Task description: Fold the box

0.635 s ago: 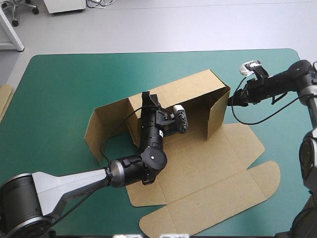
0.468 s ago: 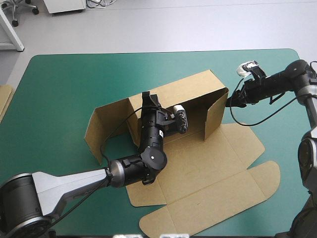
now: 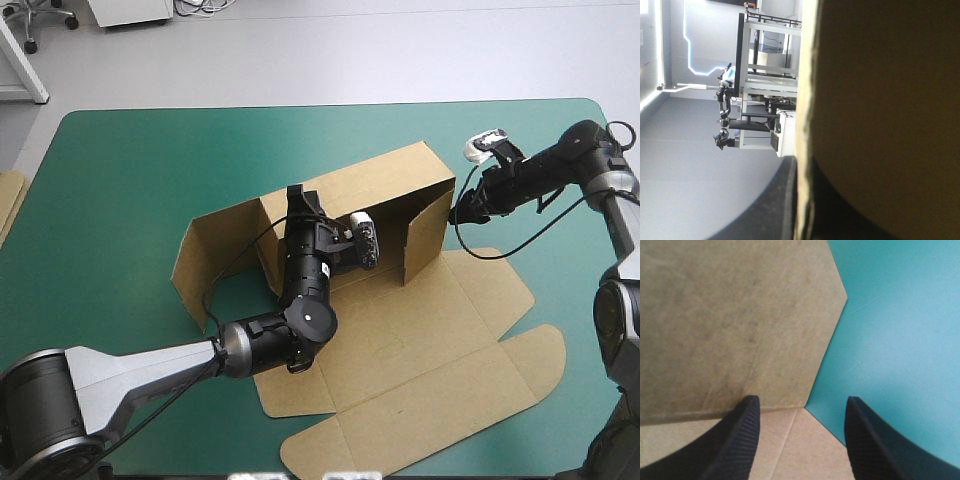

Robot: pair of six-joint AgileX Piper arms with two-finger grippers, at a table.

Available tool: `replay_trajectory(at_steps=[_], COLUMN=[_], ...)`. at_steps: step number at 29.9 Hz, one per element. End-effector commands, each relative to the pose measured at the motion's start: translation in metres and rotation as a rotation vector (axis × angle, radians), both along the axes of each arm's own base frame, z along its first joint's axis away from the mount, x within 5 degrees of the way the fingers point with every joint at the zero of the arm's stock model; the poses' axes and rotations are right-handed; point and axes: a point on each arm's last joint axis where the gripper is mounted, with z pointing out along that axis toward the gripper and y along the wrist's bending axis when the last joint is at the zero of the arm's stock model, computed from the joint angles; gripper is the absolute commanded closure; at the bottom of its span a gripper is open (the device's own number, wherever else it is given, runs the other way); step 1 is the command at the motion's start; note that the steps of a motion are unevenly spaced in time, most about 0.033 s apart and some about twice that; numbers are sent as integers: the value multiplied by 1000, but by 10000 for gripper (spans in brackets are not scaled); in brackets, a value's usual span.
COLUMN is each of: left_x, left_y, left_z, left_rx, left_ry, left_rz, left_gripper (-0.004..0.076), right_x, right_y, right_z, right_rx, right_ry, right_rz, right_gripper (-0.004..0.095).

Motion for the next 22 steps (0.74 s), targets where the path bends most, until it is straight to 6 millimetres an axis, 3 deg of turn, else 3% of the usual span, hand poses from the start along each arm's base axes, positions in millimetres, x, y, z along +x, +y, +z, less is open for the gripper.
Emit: replay_trajectory(at_steps=[1, 5, 12, 22], left_x=[-2, -2, -2, -2], left_y=[3, 3, 3, 3], left_z=[30, 30, 30, 30], left_rx=[-31, -31, -30, -30], left_ry=[-121, -121, -123, -123], left_rz=[-15, -15, -16, -16], left_gripper=[734, 734, 734, 734], right_x=[-14, -19, -36, -62], right_y=[21, 32, 32, 37], right_z=[34, 38, 50, 32], right_rx=[43, 18, 10, 72], right_ry=[-48, -17, -36, -4], right_rz=[48, 28, 26, 54], right_gripper=[414, 414, 414, 414])
